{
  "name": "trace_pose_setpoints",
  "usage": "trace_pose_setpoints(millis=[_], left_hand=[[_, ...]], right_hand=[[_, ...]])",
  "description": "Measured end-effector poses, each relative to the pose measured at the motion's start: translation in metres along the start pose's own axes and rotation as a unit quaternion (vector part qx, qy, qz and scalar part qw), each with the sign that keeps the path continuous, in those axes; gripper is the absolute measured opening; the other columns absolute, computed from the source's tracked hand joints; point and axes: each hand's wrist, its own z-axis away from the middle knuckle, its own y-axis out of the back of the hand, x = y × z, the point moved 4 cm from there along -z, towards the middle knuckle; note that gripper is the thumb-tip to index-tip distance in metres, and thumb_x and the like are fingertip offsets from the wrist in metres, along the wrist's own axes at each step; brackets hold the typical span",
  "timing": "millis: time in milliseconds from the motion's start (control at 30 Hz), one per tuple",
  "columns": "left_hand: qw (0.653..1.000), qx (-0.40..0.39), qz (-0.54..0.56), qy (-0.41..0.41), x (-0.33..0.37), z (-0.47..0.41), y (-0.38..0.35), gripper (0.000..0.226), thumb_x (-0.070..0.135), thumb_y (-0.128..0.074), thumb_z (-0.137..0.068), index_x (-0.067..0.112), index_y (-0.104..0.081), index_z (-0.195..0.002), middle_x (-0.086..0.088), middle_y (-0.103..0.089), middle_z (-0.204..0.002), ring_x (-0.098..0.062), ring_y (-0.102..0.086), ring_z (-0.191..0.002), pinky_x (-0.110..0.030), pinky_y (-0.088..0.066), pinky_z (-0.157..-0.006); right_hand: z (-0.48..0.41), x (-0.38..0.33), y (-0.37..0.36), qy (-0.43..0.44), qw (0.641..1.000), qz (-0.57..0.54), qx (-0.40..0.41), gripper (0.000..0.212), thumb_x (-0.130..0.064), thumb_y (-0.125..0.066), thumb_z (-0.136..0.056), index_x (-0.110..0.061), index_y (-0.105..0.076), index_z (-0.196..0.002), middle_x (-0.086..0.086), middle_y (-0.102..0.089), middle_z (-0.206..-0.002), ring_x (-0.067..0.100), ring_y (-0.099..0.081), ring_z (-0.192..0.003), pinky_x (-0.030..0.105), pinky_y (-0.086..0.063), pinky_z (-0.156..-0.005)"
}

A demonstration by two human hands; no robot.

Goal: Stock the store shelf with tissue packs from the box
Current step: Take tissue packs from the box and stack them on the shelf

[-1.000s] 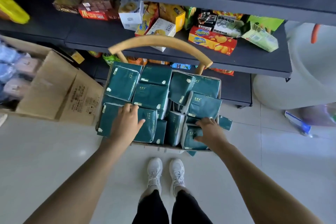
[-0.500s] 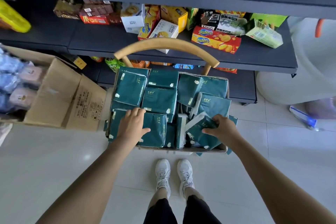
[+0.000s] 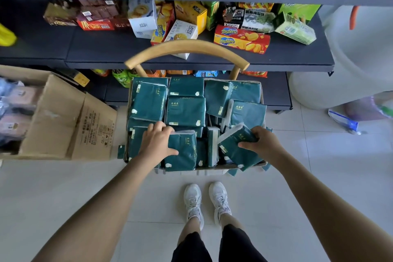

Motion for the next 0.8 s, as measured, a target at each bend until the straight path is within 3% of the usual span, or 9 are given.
trace_pose_setpoints(millis=[133, 267, 433, 567, 667, 767, 800], left_hand=[[0.991, 0.019, 0.131, -0.005, -0.006, 0.000, 0.007, 0.051, 0.035, -0.082, -0.068, 0.017, -0.054, -0.107, 0.001, -0.050, -0.111, -0.023, -0.047, -0.104, -0.027, -0.035, -0.083], [0.950, 0.003, 0.311, 0.022, -0.015, 0.004, 0.022, 0.041, 0.022, -0.080, -0.072, 0.015, -0.048, -0.096, 0.002, -0.053, -0.093, -0.017, -0.050, -0.081, -0.024, -0.035, -0.064], [0.910, 0.002, 0.407, 0.081, -0.026, 0.016, 0.046, 0.040, 0.024, -0.076, -0.077, 0.017, -0.047, -0.102, 0.009, -0.049, -0.093, -0.007, -0.048, -0.080, -0.023, -0.039, -0.070], [0.845, 0.013, 0.520, 0.125, -0.032, 0.039, 0.072, 0.038, 0.016, -0.073, -0.081, 0.019, -0.046, -0.108, 0.007, -0.051, -0.103, -0.012, -0.056, -0.088, -0.026, -0.050, -0.072], [0.793, 0.025, 0.596, 0.122, -0.039, 0.061, 0.099, 0.037, 0.011, -0.068, -0.084, 0.019, -0.046, -0.114, 0.002, -0.054, -0.113, -0.017, -0.059, -0.099, -0.029, -0.052, -0.076], [0.752, 0.063, 0.646, 0.116, -0.042, 0.093, 0.130, 0.020, 0.010, -0.064, -0.087, 0.018, -0.053, -0.102, 0.000, -0.060, -0.106, -0.016, -0.060, -0.096, -0.032, -0.052, -0.084], [0.741, 0.082, 0.657, 0.112, -0.043, 0.104, 0.140, 0.017, 0.009, -0.062, -0.088, 0.020, -0.054, -0.098, 0.001, -0.061, -0.103, -0.015, -0.060, -0.093, -0.031, -0.052, -0.083]], right_hand=[[0.004, -0.003, 0.004, -0.002, 1.000, -0.023, 0.015, 0.033, -0.032, -0.079, -0.072, -0.016, -0.055, -0.087, -0.002, -0.054, -0.077, 0.015, -0.049, -0.069, 0.026, -0.038, -0.056], [0.013, -0.014, 0.009, 0.030, 0.998, -0.054, 0.034, 0.029, -0.034, -0.075, -0.076, -0.015, -0.053, -0.079, -0.001, -0.054, -0.073, 0.018, -0.052, -0.068, 0.031, -0.039, -0.061], [0.033, -0.042, 0.020, 0.072, 0.991, -0.111, 0.032, 0.028, -0.034, -0.068, -0.084, -0.009, -0.057, -0.091, -0.001, -0.061, -0.078, 0.018, -0.060, -0.073, 0.031, -0.047, -0.063], [0.049, -0.063, 0.036, 0.096, 0.987, -0.116, 0.056, 0.043, -0.049, -0.061, -0.085, -0.013, -0.056, -0.109, 0.003, -0.065, -0.100, 0.023, -0.063, -0.091, 0.038, -0.053, -0.080], [0.066, -0.083, 0.051, 0.104, 0.984, -0.129, 0.067, 0.055, -0.055, -0.058, -0.085, -0.014, -0.048, -0.119, 0.006, -0.060, -0.111, 0.025, -0.059, -0.100, 0.041, -0.049, -0.089], [0.085, -0.106, 0.060, 0.126, 0.977, -0.169, 0.042, 0.062, -0.058, -0.066, -0.076, -0.018, -0.047, -0.119, 0.003, -0.057, -0.114, 0.022, -0.060, -0.101, 0.040, -0.050, -0.092], [0.095, -0.116, 0.063, 0.142, 0.975, -0.170, 0.033, 0.060, -0.054, -0.069, -0.077, -0.019, -0.046, -0.120, -0.001, -0.053, -0.113, 0.019, -0.057, -0.103, 0.034, -0.050, -0.089]])
